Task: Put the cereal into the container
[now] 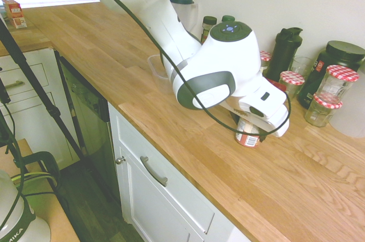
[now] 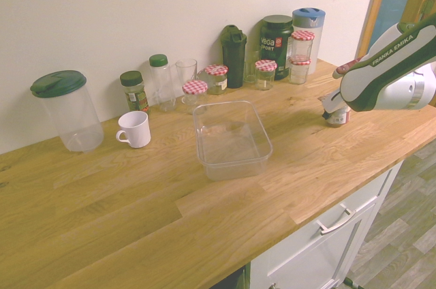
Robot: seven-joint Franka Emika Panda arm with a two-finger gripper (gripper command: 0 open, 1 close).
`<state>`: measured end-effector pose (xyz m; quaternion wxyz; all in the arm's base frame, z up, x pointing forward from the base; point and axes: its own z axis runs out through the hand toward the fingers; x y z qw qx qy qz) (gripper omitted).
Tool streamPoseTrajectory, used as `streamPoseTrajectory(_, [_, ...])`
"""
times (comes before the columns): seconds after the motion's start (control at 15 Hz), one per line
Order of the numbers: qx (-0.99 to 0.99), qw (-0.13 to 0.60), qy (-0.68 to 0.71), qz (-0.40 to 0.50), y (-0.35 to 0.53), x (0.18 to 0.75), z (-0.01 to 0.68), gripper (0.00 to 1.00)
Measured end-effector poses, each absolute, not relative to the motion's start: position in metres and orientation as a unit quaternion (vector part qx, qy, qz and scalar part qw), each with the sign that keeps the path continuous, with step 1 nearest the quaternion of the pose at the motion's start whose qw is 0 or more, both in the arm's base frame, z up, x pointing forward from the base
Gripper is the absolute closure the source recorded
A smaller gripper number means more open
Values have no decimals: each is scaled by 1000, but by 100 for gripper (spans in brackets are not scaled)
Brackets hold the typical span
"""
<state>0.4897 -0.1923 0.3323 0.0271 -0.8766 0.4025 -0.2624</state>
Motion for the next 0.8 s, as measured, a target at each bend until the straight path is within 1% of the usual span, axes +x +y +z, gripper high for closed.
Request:
streamPoseTrajectory(0.2, [-873,34,399,-278,-186,491,349,100])
streamPoseTrajectory(0.47, [-875,48,363,-316,-148,483,405,100])
streamPoseTrajectory(0.6, [-880,48,344,-325,-114,483,426,100])
streamPoseTrajectory(0.8, [-889,46,314,-331,-31,487,450,100])
